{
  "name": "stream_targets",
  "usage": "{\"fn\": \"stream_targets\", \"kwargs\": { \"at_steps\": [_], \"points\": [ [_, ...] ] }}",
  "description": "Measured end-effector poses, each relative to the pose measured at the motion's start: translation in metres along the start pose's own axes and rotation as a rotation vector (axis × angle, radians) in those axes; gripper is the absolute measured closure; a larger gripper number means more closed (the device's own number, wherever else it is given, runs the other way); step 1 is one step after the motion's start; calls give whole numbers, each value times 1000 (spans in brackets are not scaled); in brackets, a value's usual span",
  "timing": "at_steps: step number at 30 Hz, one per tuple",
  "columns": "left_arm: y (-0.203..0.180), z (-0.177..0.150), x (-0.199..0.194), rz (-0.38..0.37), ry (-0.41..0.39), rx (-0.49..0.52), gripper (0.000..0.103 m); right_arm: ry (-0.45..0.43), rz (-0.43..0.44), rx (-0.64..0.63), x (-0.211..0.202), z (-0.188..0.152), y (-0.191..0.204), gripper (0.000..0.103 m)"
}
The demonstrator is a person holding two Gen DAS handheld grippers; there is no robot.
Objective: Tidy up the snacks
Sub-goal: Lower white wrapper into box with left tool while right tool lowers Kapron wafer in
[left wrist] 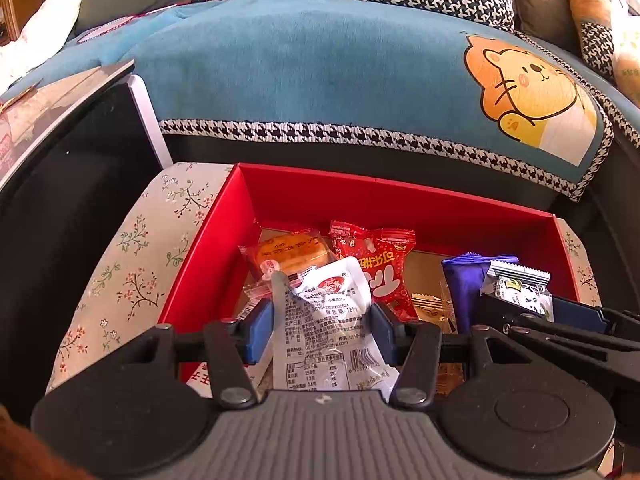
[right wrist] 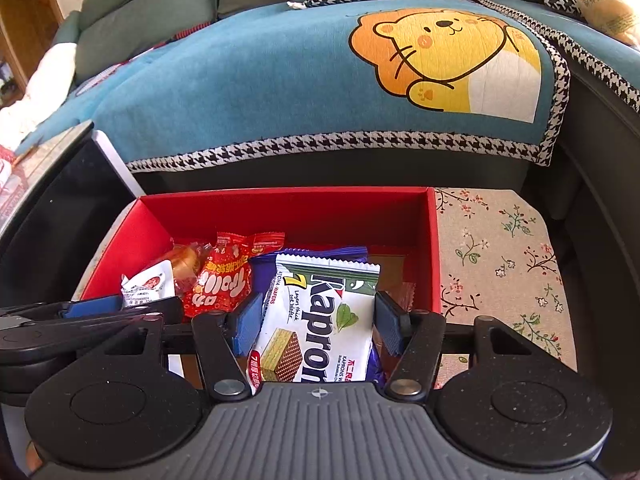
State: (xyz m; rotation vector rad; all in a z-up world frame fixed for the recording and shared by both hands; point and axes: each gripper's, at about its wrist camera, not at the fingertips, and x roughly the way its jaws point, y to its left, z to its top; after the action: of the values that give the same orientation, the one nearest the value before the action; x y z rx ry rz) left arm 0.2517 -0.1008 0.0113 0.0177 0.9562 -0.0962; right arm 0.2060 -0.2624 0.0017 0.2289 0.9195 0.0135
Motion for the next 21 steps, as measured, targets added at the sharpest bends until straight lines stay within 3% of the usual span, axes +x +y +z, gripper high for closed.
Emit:
{"fn": "stream_targets", "kwargs": {
  "at_steps": [14, 21],
  "points": [
    [2, -1, 4, -6, 24, -17, 9, -2, 8, 12, 3, 0, -1, 34],
    [5, 1, -4, -1, 0, -21, 7, -24, 6, 19, -2, 3, -1, 30]
  ]
}}
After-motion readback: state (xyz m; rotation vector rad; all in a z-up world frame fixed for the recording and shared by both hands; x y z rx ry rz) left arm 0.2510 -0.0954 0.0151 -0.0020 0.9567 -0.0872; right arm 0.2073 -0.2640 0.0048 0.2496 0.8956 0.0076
